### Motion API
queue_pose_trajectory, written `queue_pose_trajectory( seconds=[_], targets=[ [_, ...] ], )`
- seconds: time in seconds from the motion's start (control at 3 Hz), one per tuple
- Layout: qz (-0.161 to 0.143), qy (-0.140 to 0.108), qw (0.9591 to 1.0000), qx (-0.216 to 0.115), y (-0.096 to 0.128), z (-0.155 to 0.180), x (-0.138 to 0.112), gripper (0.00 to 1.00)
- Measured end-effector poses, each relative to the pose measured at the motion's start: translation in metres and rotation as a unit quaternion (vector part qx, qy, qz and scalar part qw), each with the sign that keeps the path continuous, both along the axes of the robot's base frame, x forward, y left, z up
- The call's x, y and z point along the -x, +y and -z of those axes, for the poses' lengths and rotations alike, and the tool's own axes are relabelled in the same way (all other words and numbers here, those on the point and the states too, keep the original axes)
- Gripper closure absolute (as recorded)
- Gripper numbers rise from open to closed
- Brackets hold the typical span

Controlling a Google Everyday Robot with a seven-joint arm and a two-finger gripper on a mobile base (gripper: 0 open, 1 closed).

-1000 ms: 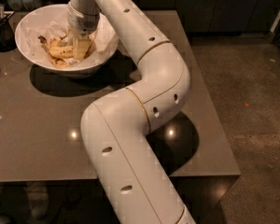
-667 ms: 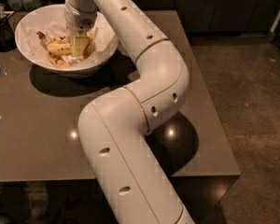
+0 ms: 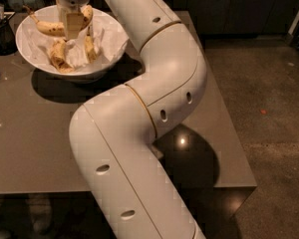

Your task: Pick banana from white bowl

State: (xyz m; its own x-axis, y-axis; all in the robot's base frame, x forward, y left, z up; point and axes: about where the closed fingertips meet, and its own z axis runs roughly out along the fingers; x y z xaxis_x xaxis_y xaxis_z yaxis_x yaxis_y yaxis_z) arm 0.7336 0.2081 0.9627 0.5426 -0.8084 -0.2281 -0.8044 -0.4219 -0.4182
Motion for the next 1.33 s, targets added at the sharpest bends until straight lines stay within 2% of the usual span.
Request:
queue_pose_trajectory(
  seconds=[0.33, 0.67, 1.0, 1.33],
  targets=[
    [0.0, -0.004, 1.0, -0.006, 0.005, 0.002, -0.004, 1.0],
    [-0.007, 0.017, 0.9998, -0.005, 0.006, 0.003, 0.009, 1.0],
    [-0.01, 0.046, 0.9988, -0.011, 0.009, -0.004, 0.032, 1.0],
    [-0.007, 0.045, 0.9989, -0.013, 0.01, 0.002, 0.029, 1.0]
  ],
)
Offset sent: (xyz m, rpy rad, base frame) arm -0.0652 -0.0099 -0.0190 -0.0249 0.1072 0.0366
